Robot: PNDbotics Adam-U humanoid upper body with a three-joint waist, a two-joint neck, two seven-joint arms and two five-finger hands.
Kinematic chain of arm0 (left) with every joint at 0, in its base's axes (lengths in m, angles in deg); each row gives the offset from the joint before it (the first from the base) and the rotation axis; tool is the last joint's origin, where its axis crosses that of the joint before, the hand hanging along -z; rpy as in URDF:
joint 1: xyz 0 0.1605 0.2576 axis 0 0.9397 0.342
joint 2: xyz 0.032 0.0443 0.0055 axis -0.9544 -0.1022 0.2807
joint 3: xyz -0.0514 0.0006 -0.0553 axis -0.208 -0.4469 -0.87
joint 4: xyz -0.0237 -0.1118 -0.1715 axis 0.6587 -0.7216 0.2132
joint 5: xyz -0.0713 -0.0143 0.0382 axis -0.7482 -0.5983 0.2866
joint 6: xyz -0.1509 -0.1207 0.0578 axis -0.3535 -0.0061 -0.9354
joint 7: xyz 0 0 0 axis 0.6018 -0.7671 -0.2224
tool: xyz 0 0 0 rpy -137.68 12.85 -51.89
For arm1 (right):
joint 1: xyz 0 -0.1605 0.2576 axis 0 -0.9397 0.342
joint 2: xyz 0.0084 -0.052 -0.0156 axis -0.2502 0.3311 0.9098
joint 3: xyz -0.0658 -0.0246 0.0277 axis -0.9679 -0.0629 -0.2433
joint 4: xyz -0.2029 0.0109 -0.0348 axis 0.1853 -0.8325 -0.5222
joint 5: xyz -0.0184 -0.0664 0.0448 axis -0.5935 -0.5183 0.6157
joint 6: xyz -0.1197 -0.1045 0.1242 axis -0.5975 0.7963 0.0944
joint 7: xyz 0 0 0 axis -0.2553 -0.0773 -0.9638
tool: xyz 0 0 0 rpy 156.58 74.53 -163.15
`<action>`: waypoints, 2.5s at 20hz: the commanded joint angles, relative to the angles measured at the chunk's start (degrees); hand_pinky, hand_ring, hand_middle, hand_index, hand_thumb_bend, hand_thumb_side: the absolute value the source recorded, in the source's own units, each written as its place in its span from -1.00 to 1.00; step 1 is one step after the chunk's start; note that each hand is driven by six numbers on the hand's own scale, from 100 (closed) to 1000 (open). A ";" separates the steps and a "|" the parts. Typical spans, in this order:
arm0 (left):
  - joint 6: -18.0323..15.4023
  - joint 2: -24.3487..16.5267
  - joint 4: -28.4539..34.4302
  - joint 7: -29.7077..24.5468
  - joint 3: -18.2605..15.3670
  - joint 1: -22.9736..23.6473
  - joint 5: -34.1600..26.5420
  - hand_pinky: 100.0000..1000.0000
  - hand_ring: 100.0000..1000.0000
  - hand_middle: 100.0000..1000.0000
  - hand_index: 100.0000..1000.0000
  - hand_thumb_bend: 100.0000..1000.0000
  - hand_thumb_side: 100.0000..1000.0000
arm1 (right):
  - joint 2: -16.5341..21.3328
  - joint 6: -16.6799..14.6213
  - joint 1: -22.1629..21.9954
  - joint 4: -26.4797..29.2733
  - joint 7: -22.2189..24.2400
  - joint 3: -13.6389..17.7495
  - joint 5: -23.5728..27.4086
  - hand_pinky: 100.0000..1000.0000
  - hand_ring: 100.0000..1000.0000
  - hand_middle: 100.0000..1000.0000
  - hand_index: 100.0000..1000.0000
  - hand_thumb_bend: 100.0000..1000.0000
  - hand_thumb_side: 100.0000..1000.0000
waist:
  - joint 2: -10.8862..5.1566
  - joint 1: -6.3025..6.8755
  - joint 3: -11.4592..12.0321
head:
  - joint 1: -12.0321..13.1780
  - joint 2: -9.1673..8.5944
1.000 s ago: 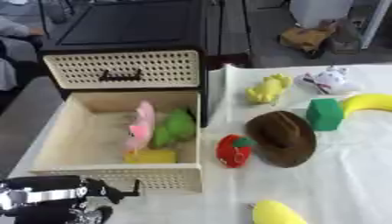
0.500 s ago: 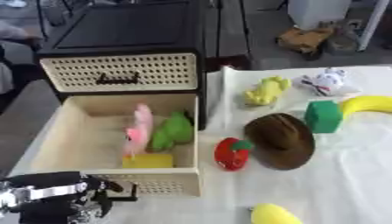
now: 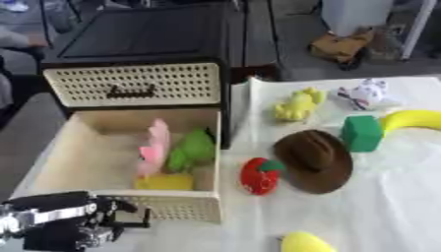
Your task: Pick up objects from table and place into drawer.
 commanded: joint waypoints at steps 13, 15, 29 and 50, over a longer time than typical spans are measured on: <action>-2.67 -0.13 1.45 -3.44 -0.42 -1.87 -4.46 -0.84 -0.46 0.69 1.00 -1.00 1.00 | 0.40 0.92 0.72 0.89 0.66 0.68 -0.24 0.29 0.30 -0.03 0.35 -0.27 1.00 | -0.40 0.08 -0.15 | 0.28 -1.26; -2.67 0.13 2.04 -4.83 -0.07 -2.37 -5.17 -0.84 -0.47 0.69 1.00 -1.00 1.00 | 0.22 1.10 0.78 0.89 0.73 0.71 -0.15 0.29 0.30 -0.03 0.35 -0.27 1.00 | -0.38 0.15 -0.19 | 0.37 -1.26; -4.34 1.19 2.47 -4.10 -0.34 -4.07 -7.67 -0.90 -0.51 0.76 1.00 -1.00 1.00 | -0.53 2.00 0.94 0.89 1.65 0.61 -0.04 0.30 0.30 -0.04 0.34 -0.28 1.00 | -0.33 0.50 -0.58 | 0.05 -2.03; -11.79 2.95 -3.09 5.24 -1.52 -6.64 -1.92 -0.86 -0.44 0.86 1.00 -1.00 0.83 | -1.37 2.17 1.24 0.89 2.76 0.59 -0.02 0.30 0.30 -0.04 0.34 -0.28 1.00 | 0.12 0.82 -1.50 | 0.19 -2.91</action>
